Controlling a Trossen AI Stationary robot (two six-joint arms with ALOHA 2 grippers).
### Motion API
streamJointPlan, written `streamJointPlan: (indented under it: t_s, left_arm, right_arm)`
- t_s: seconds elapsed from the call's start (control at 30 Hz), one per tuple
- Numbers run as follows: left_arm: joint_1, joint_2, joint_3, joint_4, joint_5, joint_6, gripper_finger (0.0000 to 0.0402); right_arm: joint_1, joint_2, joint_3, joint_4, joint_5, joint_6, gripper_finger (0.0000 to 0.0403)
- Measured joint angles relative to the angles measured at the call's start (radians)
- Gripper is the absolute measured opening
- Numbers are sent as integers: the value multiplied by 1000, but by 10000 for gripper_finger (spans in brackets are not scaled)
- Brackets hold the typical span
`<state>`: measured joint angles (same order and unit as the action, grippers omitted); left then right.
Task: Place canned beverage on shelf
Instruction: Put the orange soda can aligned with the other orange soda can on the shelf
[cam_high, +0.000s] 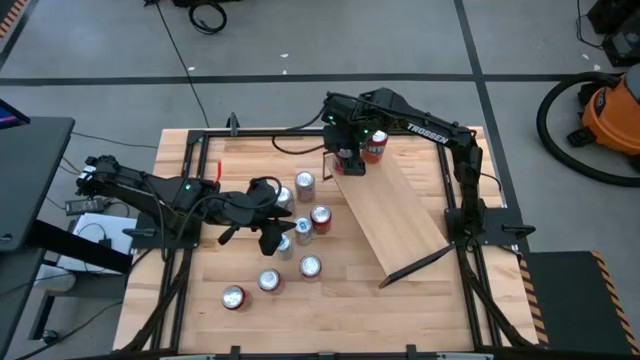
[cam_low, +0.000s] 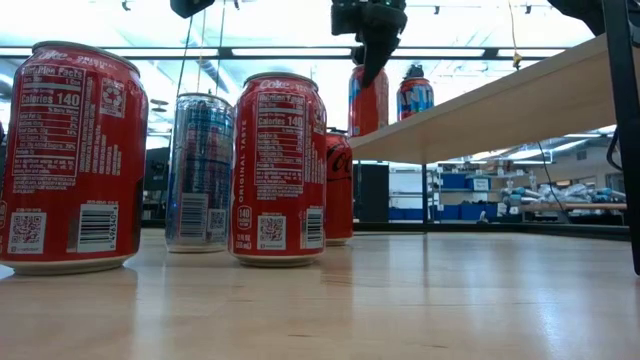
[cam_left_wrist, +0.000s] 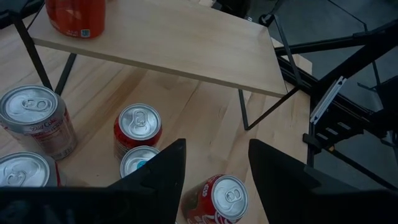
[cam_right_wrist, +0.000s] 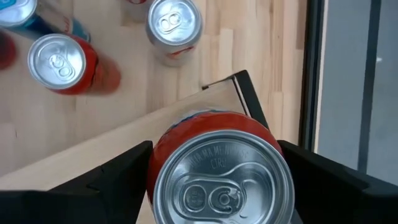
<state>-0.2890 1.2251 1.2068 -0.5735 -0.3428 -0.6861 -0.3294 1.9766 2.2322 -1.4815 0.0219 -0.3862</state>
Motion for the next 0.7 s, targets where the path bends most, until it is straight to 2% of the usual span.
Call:
streamJointPlan:
  t_s: [0.2, 0.5, 0.7]
  left_arm:
    - [0, 0, 0, 0, 0, 0, 185]
    - [0, 0, 0, 0, 0, 0, 185]
    - [0, 0, 0, 0, 0, 0, 185]
  right_arm:
    - [0, 0, 0, 7, 3, 16, 347]
    - [4, 1, 10, -13, 42, 29, 395]
    - [27, 1, 79, -18, 85, 63, 397]
